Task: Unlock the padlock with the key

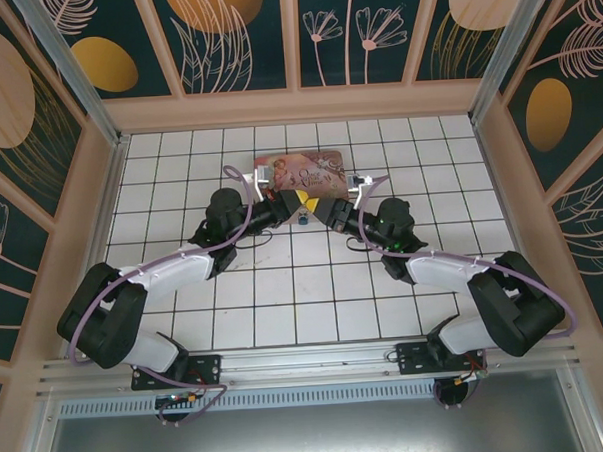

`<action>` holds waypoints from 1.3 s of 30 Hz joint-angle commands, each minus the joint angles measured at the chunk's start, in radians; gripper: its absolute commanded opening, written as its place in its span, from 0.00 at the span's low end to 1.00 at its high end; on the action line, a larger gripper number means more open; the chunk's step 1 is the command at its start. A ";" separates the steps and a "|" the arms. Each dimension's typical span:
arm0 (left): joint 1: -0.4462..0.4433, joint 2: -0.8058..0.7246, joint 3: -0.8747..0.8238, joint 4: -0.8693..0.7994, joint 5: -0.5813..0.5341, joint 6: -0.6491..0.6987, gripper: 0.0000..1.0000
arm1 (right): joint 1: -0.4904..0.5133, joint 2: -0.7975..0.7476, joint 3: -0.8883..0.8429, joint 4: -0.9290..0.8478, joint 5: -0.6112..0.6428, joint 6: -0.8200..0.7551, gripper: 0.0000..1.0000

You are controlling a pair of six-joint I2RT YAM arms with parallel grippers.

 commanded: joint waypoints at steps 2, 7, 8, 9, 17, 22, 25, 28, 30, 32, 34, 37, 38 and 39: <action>0.002 -0.004 -0.021 0.097 -0.017 -0.049 0.00 | -0.005 -0.020 0.000 0.103 0.031 0.035 0.40; 0.003 -0.009 -0.030 0.126 -0.024 -0.076 0.00 | -0.006 0.006 -0.001 0.142 0.035 0.058 0.39; 0.003 -0.010 -0.033 0.126 -0.025 -0.078 0.00 | -0.004 0.013 -0.001 0.152 0.032 0.063 0.38; 0.004 -0.010 -0.032 0.126 -0.026 -0.080 0.00 | -0.003 0.020 -0.002 0.163 0.032 0.070 0.38; 0.003 -0.015 -0.039 0.129 -0.037 -0.082 0.00 | 0.019 0.067 0.009 0.198 0.015 0.082 0.34; 0.003 -0.015 -0.040 0.130 -0.048 -0.082 0.00 | 0.027 0.077 0.001 0.216 0.020 0.090 0.34; 0.003 -0.014 -0.044 0.131 -0.055 -0.082 0.00 | 0.029 0.083 -0.003 0.233 0.020 0.102 0.32; 0.004 -0.012 -0.044 0.132 -0.056 -0.082 0.00 | 0.030 0.090 -0.005 0.244 0.020 0.110 0.29; 0.003 -0.010 -0.045 0.134 -0.058 -0.085 0.00 | 0.032 0.094 -0.005 0.251 0.020 0.116 0.27; 0.003 -0.010 -0.045 0.135 -0.060 -0.084 0.00 | 0.033 0.103 -0.003 0.261 0.020 0.122 0.27; 0.002 -0.010 -0.045 0.137 -0.062 -0.085 0.00 | 0.037 0.110 -0.002 0.271 0.016 0.127 0.27; 0.004 -0.012 -0.046 0.137 -0.064 -0.084 0.00 | 0.043 0.122 0.002 0.275 0.018 0.131 0.26; 0.002 -0.013 -0.047 0.138 -0.064 -0.084 0.00 | 0.044 0.126 0.004 0.275 0.018 0.133 0.26; 0.002 -0.013 -0.047 0.139 -0.063 -0.086 0.00 | 0.046 0.128 0.005 0.276 0.020 0.133 0.25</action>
